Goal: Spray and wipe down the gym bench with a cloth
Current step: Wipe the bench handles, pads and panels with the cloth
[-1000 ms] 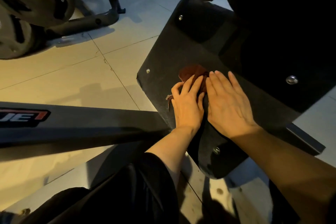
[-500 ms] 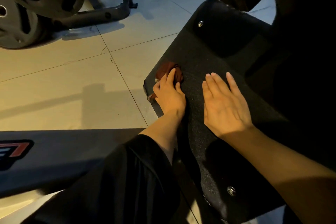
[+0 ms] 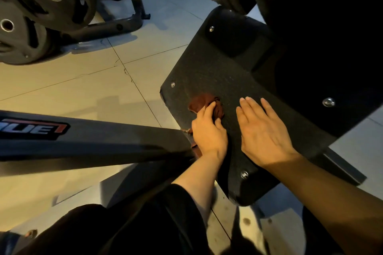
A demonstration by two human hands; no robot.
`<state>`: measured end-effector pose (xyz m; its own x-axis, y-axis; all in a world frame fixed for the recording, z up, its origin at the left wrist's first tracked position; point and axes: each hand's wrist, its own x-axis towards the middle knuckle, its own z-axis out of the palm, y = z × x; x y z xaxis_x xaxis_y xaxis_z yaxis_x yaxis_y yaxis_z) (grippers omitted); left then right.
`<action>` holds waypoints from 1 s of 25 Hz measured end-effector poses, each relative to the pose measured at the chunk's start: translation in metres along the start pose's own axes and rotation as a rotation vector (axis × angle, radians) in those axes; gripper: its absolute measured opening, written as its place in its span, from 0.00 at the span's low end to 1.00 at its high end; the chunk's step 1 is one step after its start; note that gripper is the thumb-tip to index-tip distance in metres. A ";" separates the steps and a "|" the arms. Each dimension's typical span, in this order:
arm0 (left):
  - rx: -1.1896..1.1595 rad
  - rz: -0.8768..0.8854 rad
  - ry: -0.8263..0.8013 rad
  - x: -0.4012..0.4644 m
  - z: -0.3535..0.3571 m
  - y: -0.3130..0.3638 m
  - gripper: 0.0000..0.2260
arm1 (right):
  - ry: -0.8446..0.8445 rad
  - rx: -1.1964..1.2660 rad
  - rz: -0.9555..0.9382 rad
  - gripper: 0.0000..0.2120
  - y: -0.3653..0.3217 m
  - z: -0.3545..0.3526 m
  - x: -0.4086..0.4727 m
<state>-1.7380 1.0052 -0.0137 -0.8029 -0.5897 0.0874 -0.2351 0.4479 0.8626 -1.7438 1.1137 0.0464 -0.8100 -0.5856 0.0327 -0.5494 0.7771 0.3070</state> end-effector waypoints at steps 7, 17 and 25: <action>-0.095 0.040 -0.033 -0.070 0.010 0.014 0.22 | 0.070 0.034 0.168 0.29 0.019 -0.008 -0.065; -0.287 0.235 0.036 -0.088 -0.010 0.037 0.21 | 0.146 0.635 0.058 0.25 0.018 -0.016 -0.075; -0.001 0.282 -0.155 -0.062 -0.034 -0.011 0.34 | 0.322 0.490 0.034 0.16 0.005 0.001 -0.016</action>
<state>-1.6673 1.0137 -0.0115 -0.9101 -0.3335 0.2459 0.0083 0.5786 0.8156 -1.7342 1.1271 0.0470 -0.7677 -0.5395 0.3457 -0.6170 0.7679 -0.1720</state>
